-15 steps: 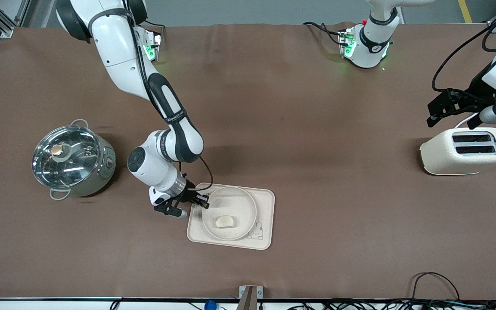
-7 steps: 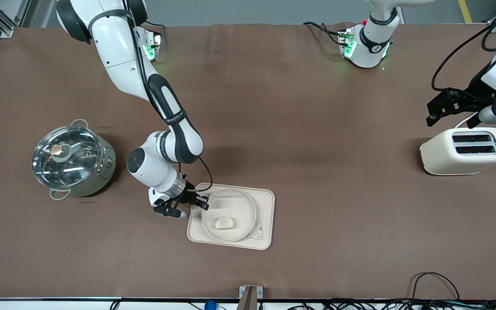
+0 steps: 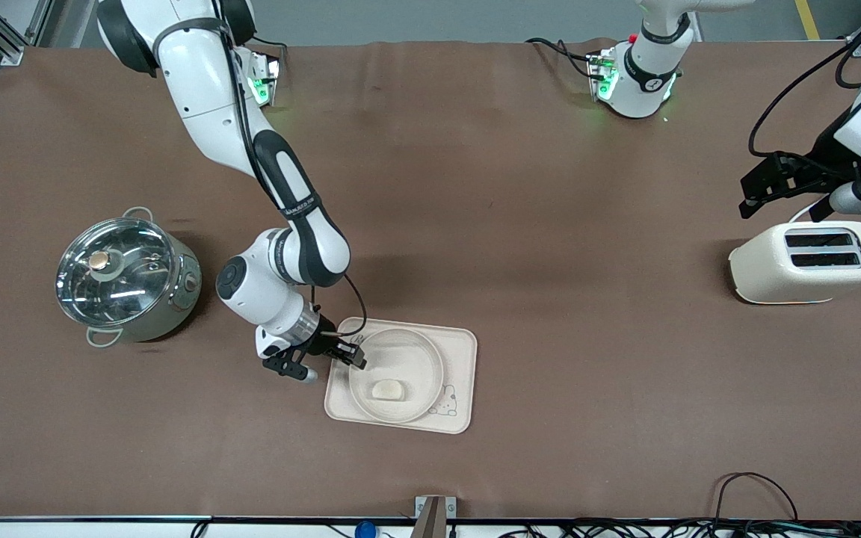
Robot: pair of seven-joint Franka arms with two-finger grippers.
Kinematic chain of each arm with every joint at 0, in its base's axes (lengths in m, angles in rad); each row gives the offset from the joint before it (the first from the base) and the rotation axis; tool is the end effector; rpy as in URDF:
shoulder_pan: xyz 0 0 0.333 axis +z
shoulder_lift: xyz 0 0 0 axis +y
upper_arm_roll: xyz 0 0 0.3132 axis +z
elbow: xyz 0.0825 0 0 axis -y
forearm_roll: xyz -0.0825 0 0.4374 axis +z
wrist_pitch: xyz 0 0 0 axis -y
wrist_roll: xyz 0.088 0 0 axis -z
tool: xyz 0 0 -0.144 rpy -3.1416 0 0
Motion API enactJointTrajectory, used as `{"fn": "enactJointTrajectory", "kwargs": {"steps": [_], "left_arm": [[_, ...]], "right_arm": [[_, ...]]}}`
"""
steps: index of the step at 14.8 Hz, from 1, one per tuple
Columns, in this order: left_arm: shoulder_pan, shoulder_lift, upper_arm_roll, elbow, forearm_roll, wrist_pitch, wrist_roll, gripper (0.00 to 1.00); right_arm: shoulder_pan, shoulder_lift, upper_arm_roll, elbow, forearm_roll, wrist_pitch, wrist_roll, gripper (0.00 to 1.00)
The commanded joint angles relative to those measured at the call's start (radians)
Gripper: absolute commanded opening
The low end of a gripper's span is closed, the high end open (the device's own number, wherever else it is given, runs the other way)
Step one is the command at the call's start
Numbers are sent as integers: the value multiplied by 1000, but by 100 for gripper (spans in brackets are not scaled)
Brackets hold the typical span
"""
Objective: Place bun in plate and plate on tray
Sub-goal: 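Open the right gripper and lift it off the plate rim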
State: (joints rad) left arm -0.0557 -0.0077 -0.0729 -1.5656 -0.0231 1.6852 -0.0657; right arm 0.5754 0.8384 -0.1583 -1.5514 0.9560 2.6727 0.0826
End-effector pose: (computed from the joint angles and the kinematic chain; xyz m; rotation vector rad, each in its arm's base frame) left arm 0.6164 -0.0830 0.6033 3.0993 -0.0957 0.1933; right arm 0.7030 0.3141 0.1080 -2.5836 0.5177 -0.2352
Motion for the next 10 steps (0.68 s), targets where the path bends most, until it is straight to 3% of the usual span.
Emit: {"fn": "enactJointTrajectory", "kwargs": {"steps": [1, 5, 10], "left_arm": [[-13, -5, -11, 19, 84, -59, -11, 100], [-7, -5, -30, 22, 81, -84, -25, 100], [-10, -3, -31, 24, 64, -84, -25, 100]], "right_arm": [[-2, 7, 6, 19, 41, 9, -10, 99], [-6, -34, 6, -2, 41, -4, -14, 100], [3, -299, 2, -218, 35, -7, -14, 100]]}}
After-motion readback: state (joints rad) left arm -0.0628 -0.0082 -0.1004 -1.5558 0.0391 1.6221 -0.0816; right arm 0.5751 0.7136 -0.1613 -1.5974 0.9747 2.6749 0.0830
